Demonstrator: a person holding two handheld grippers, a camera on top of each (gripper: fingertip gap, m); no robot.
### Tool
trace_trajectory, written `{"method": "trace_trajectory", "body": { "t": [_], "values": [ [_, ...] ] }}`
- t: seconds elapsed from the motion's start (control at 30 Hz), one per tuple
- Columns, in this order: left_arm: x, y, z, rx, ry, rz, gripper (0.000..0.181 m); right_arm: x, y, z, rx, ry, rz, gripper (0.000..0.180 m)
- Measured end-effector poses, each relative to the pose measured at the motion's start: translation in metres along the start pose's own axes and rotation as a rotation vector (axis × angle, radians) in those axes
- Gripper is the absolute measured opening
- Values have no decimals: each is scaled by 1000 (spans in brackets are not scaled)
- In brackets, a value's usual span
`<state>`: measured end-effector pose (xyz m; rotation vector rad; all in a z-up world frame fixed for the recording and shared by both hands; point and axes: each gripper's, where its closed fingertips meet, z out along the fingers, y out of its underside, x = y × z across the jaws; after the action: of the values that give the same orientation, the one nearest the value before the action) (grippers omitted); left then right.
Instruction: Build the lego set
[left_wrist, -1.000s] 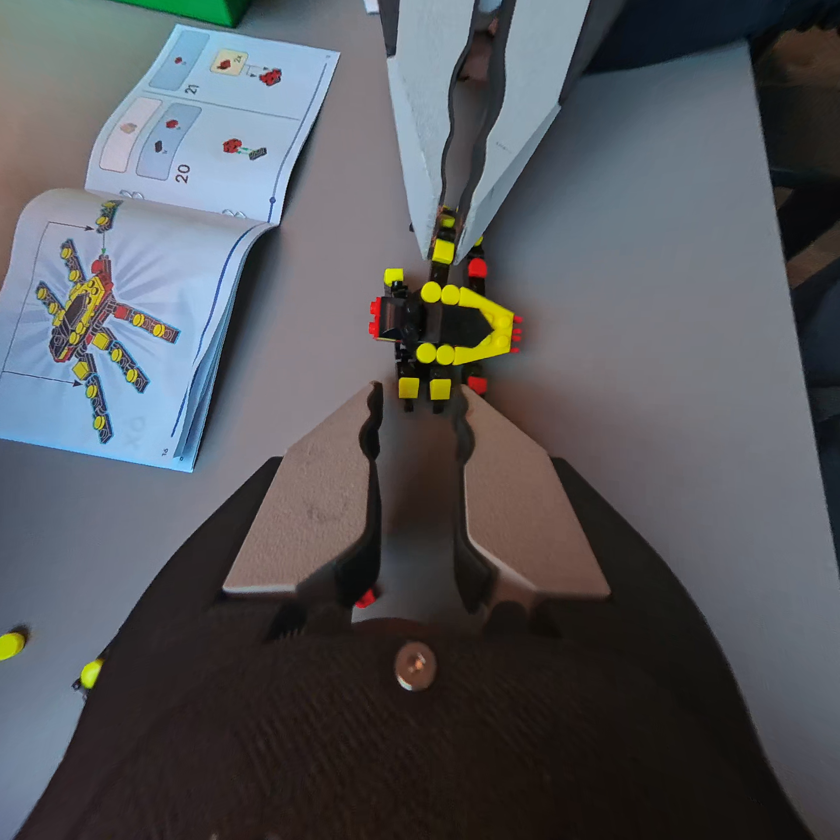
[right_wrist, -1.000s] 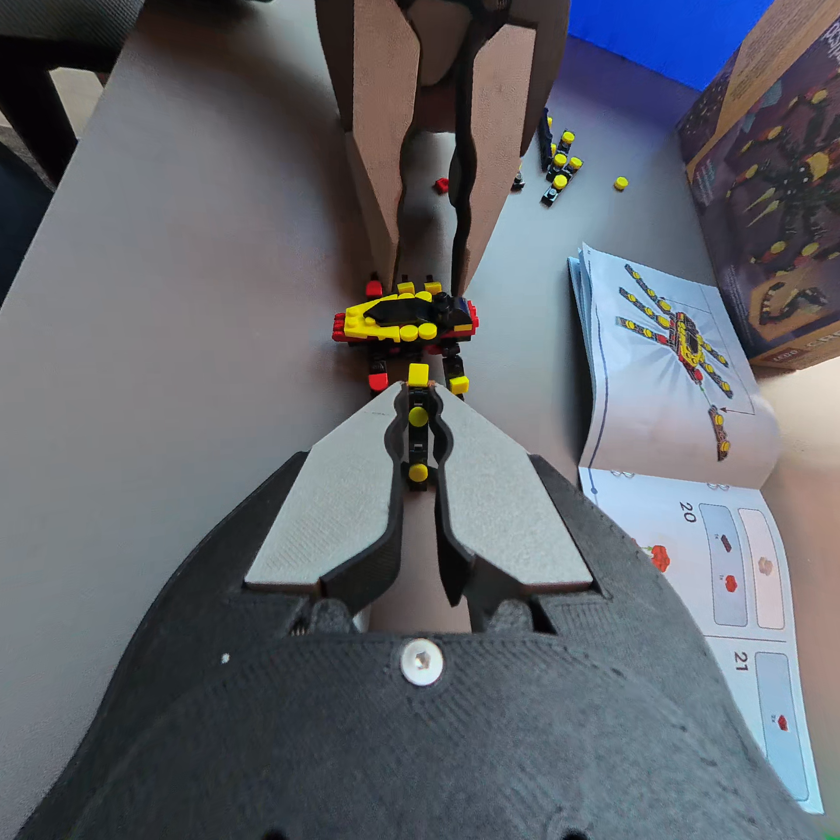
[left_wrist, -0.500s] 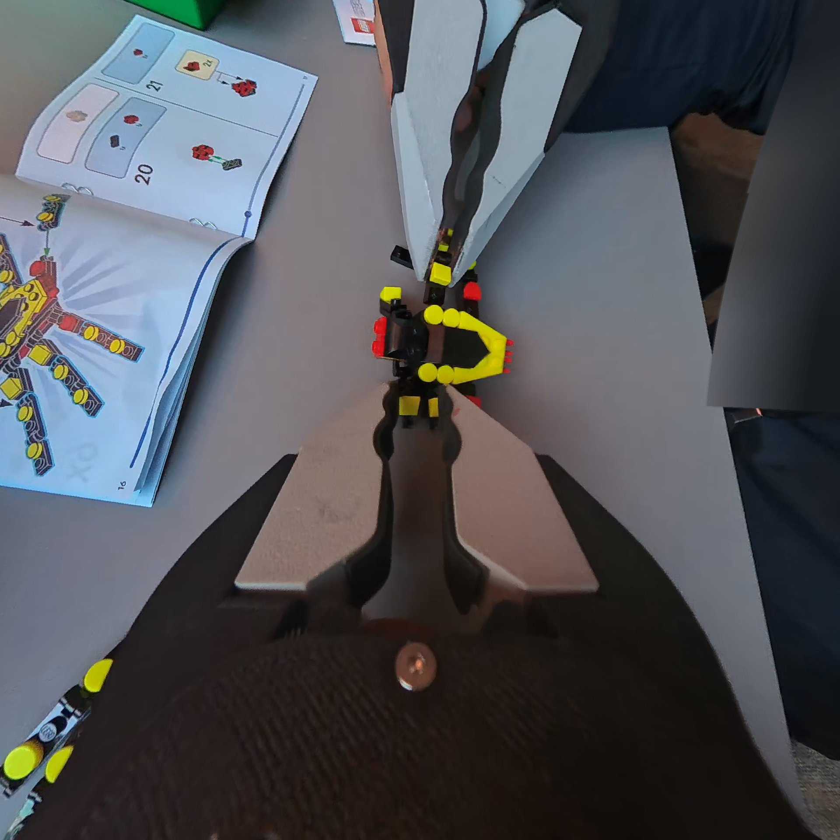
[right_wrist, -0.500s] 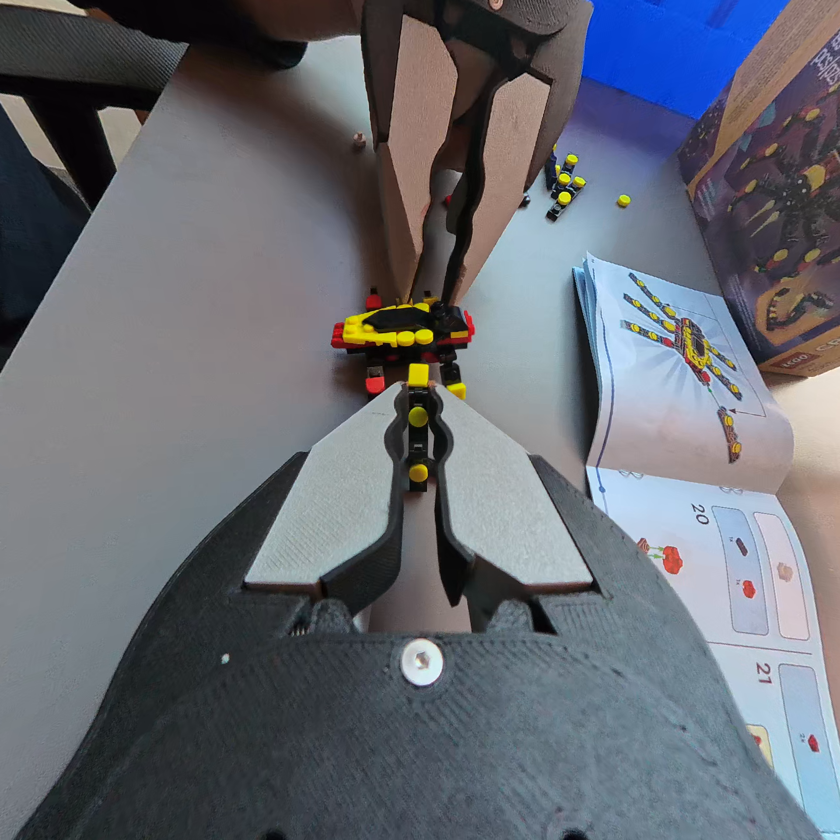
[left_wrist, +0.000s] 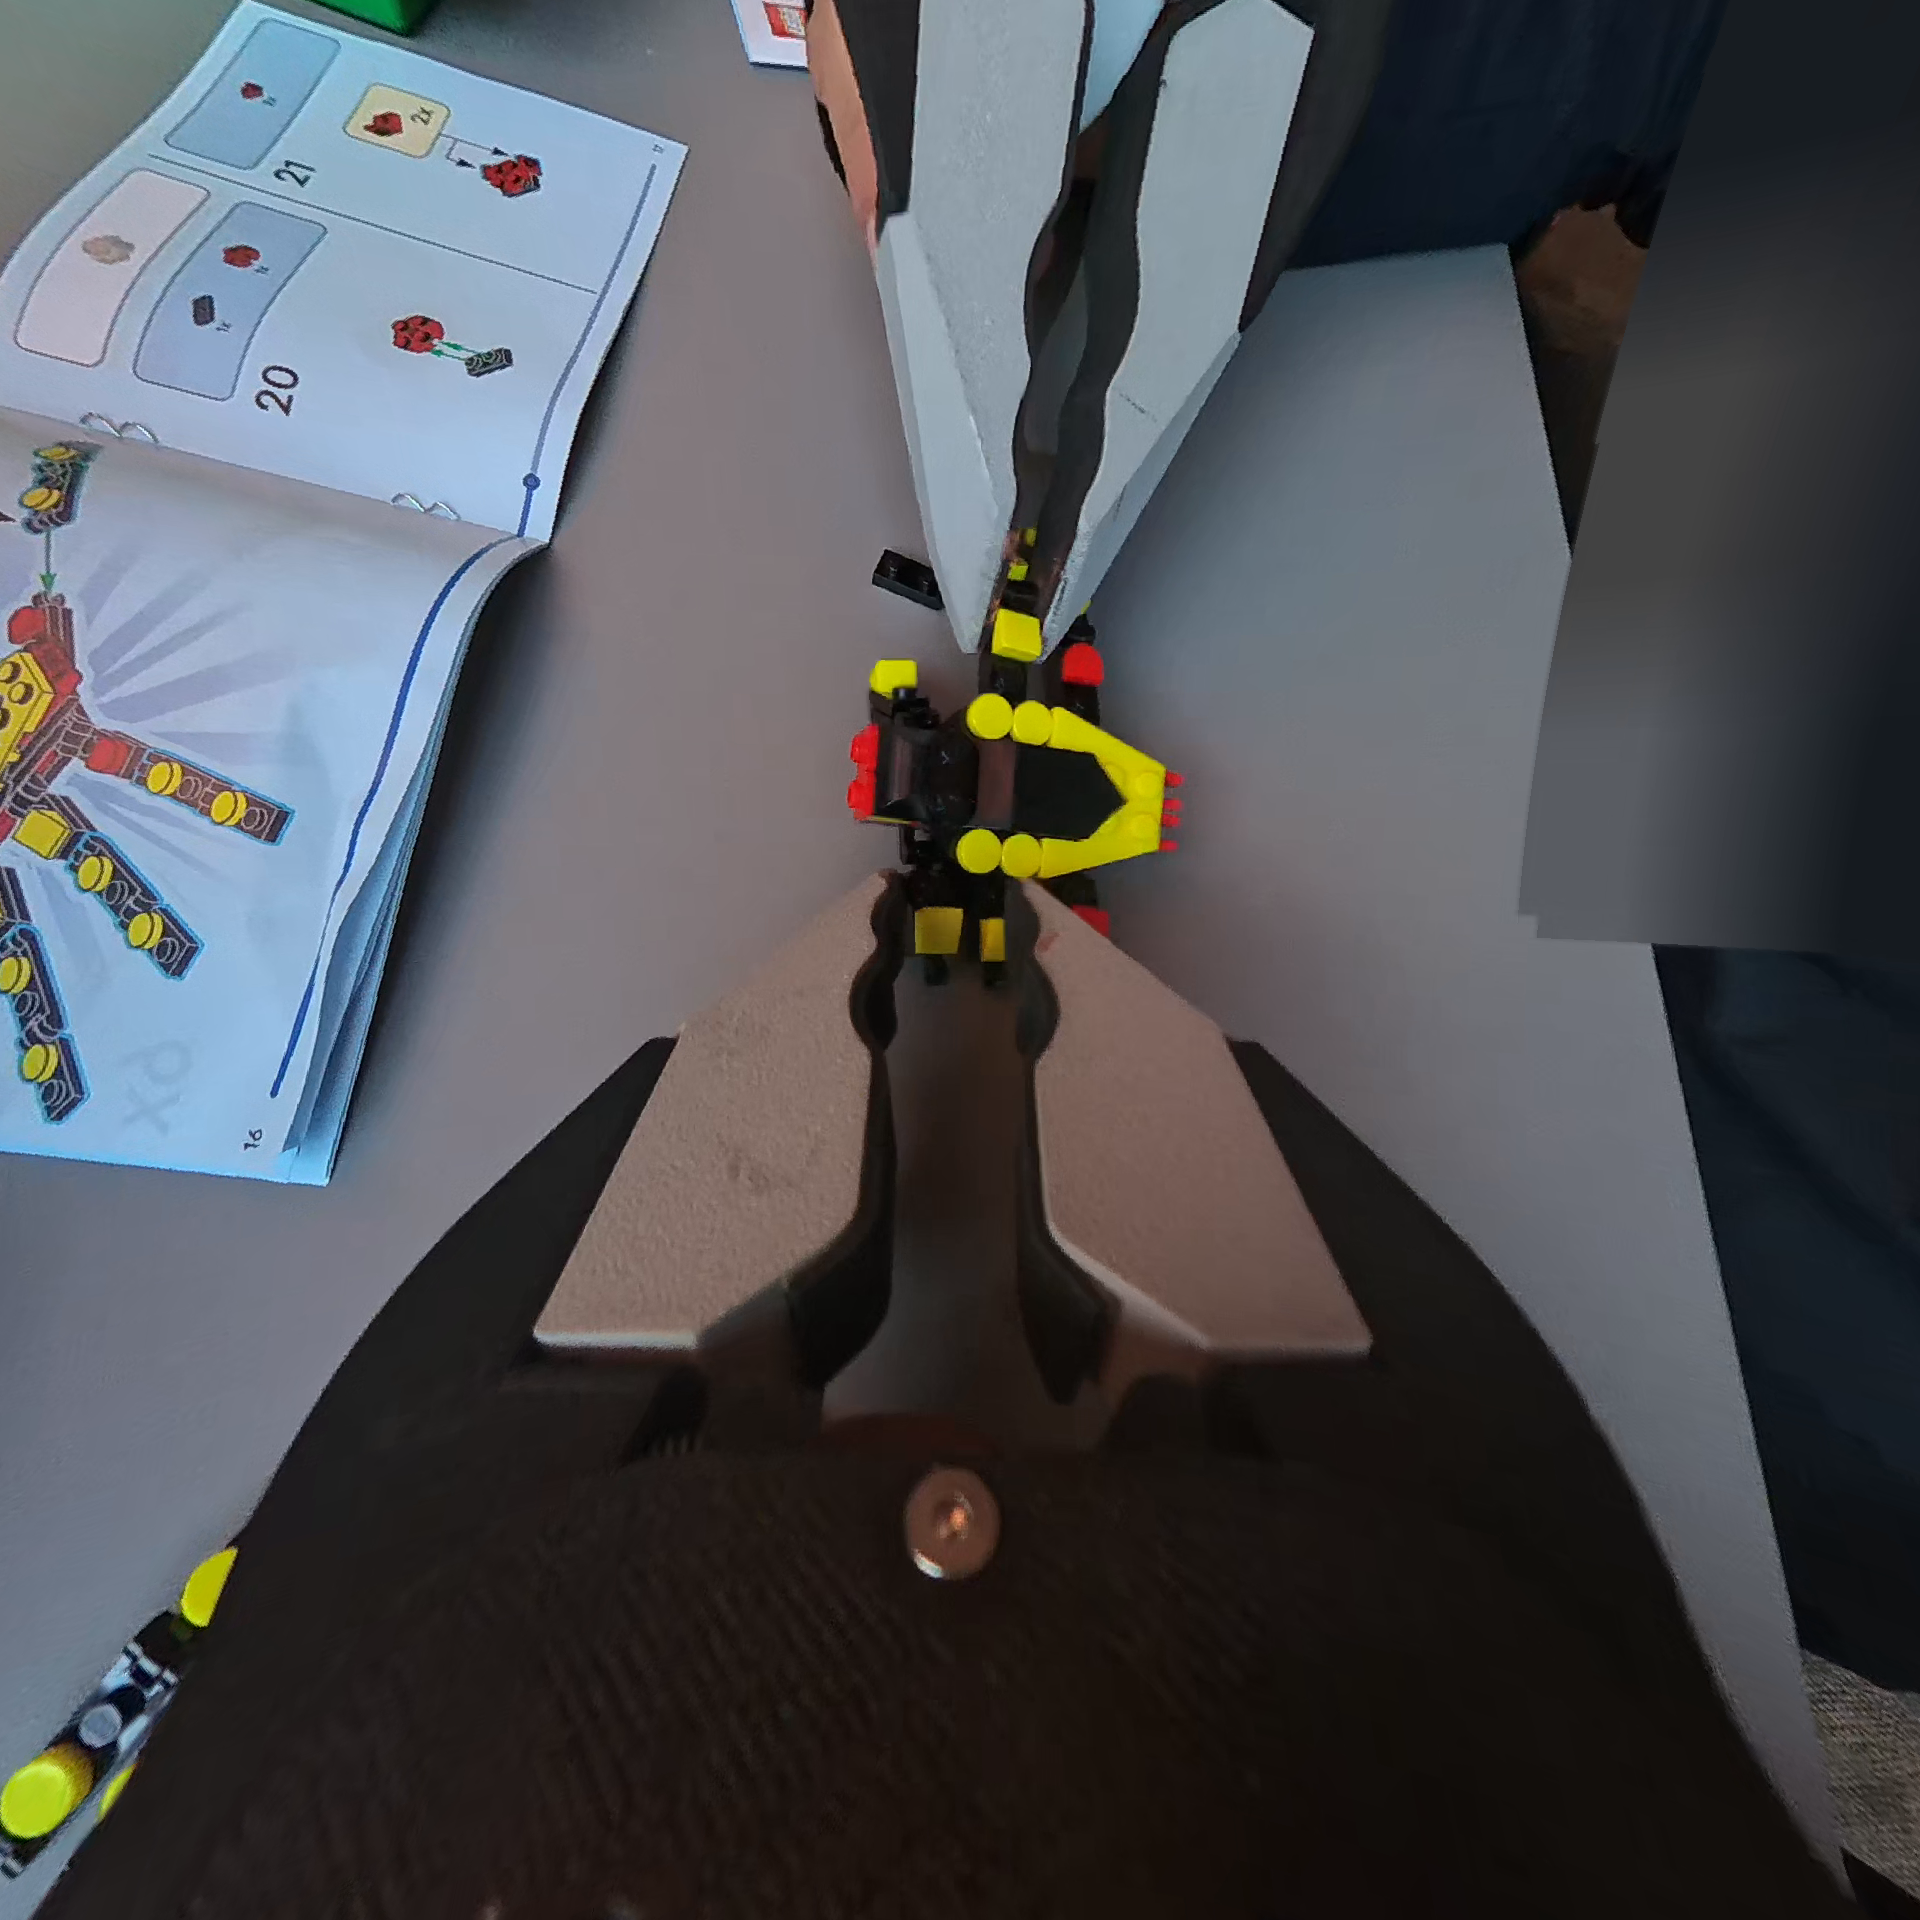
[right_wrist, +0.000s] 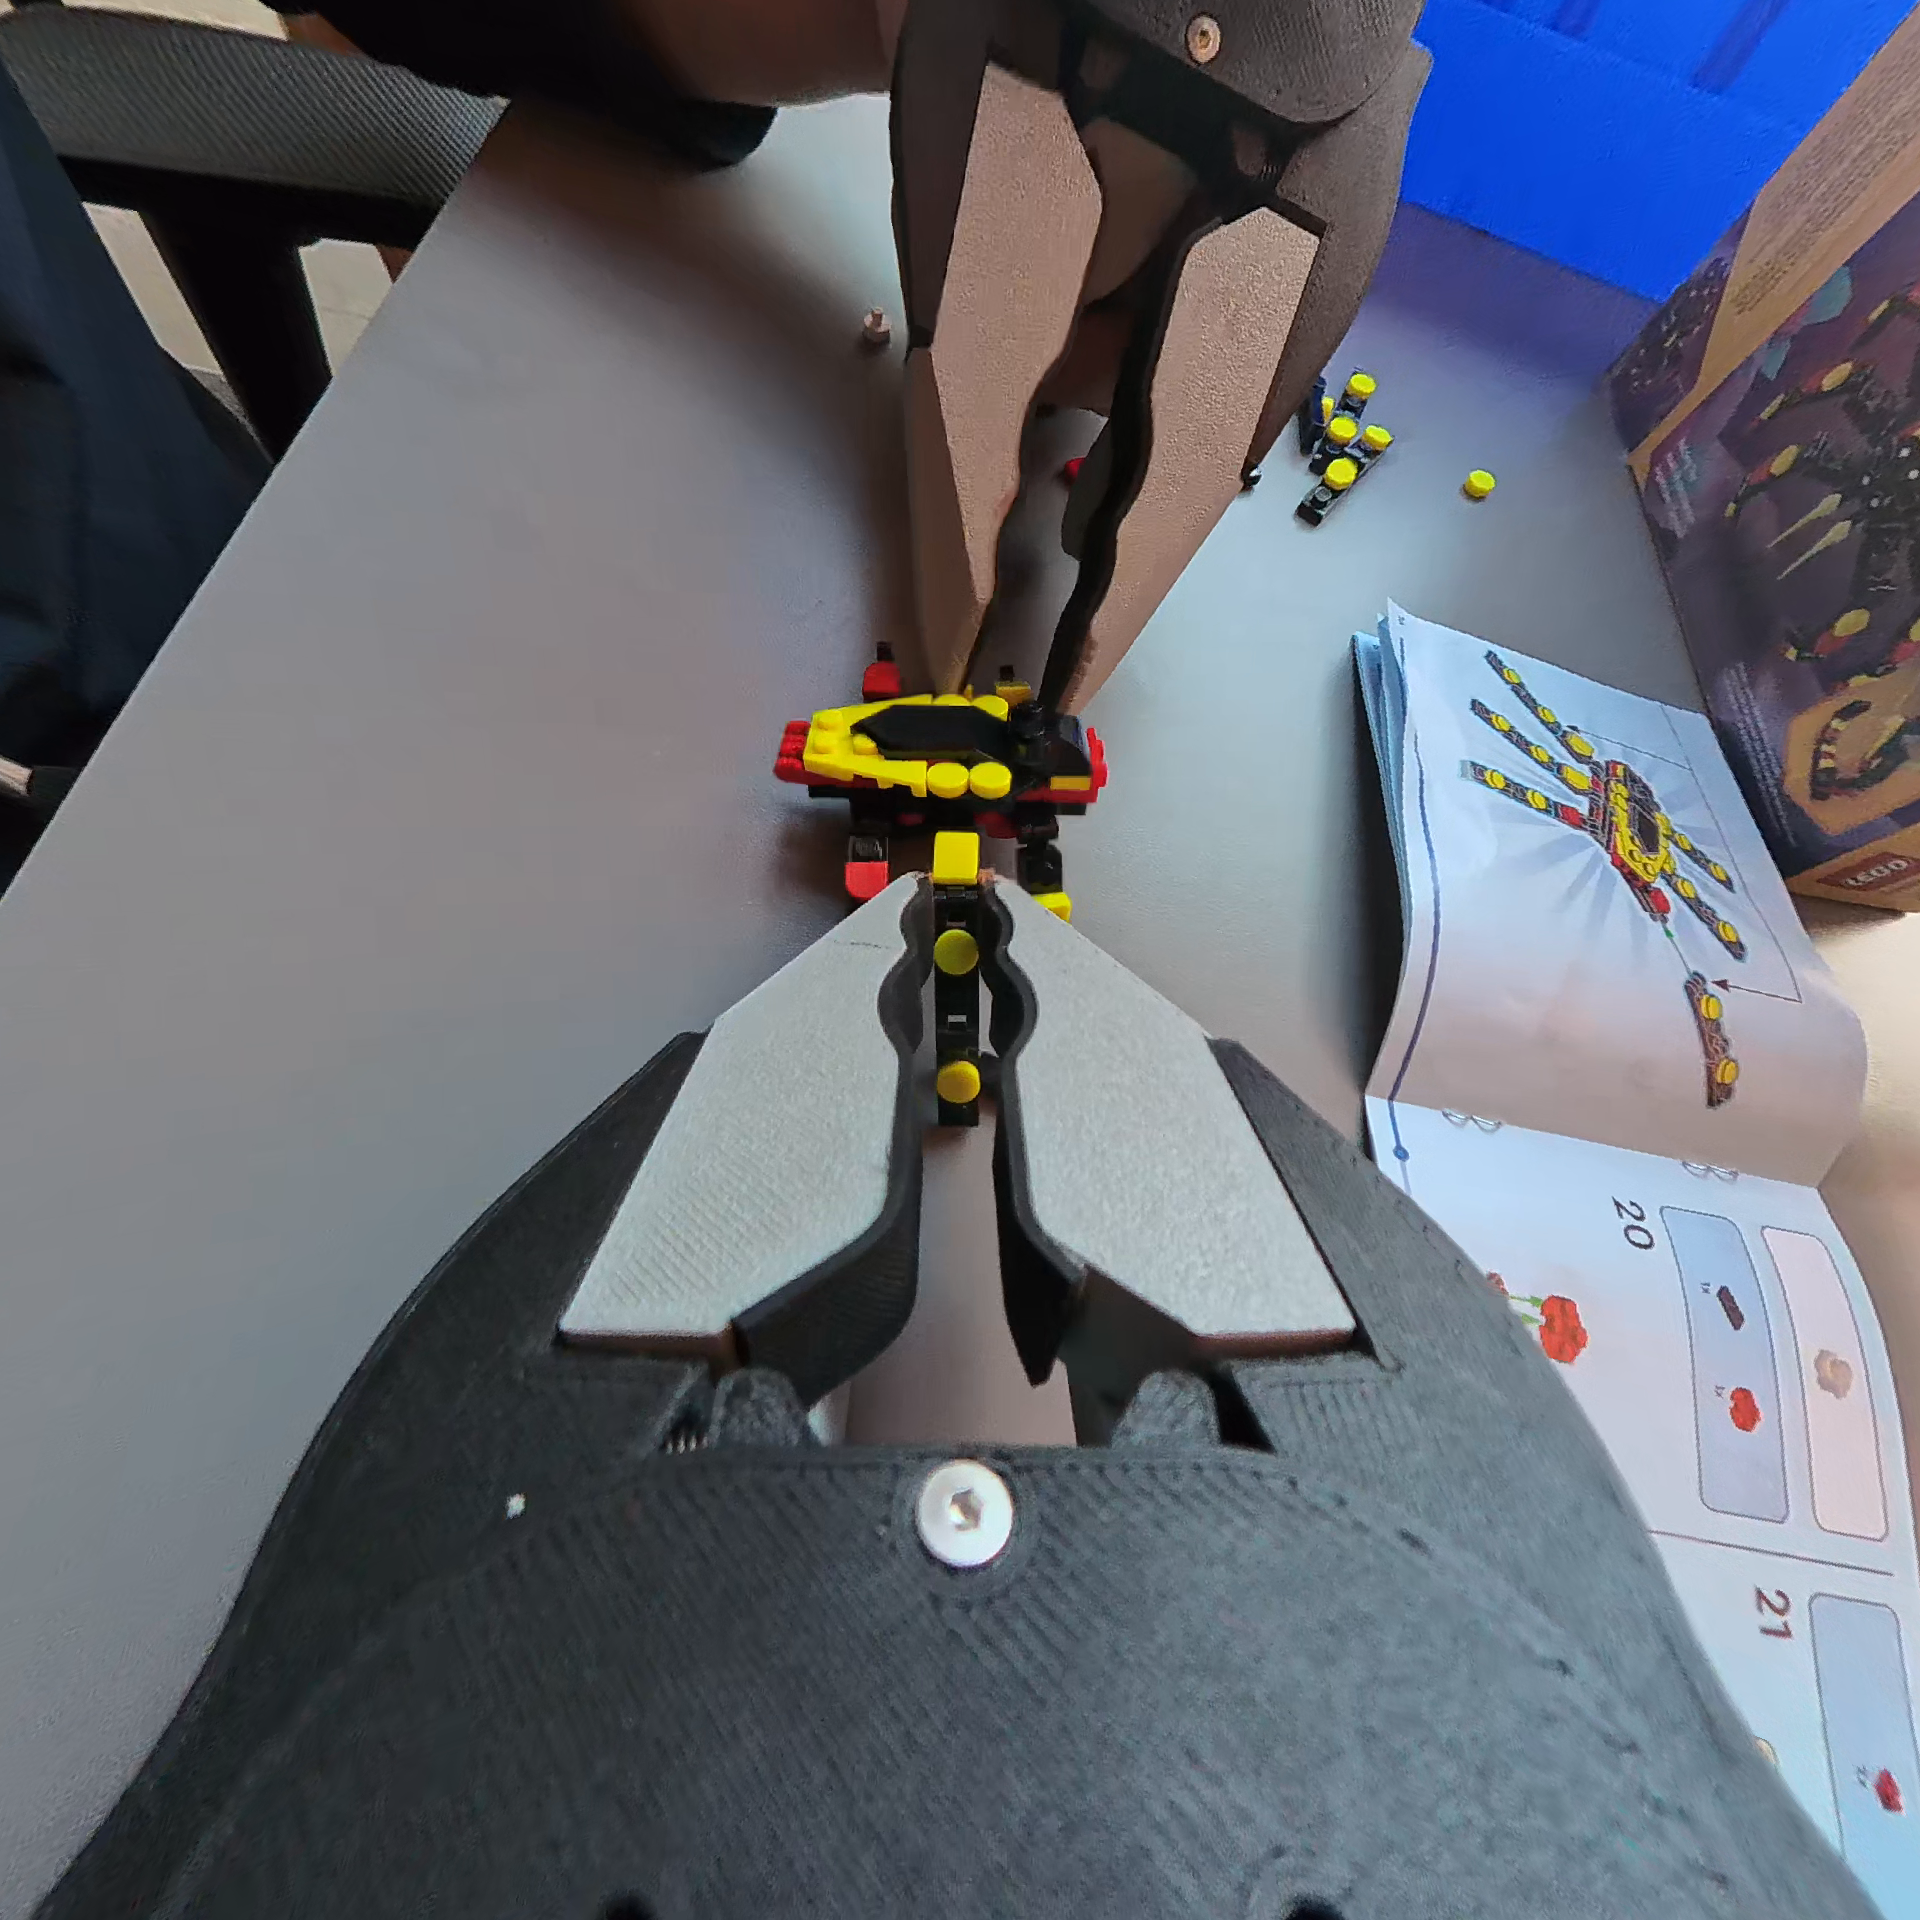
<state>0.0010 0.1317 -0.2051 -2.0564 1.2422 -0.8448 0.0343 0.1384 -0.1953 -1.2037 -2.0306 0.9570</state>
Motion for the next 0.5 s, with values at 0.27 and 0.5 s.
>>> {"method": "trace_trajectory", "body": {
  "t": [0.27,0.5],
  "values": [
    [1,0,0,-3,6,8,14,0,0,0,0,-9,9,5],
    [1,0,0,-3,-6,26,13,0,0,1,-6,-6,16,5]
  ]
}}
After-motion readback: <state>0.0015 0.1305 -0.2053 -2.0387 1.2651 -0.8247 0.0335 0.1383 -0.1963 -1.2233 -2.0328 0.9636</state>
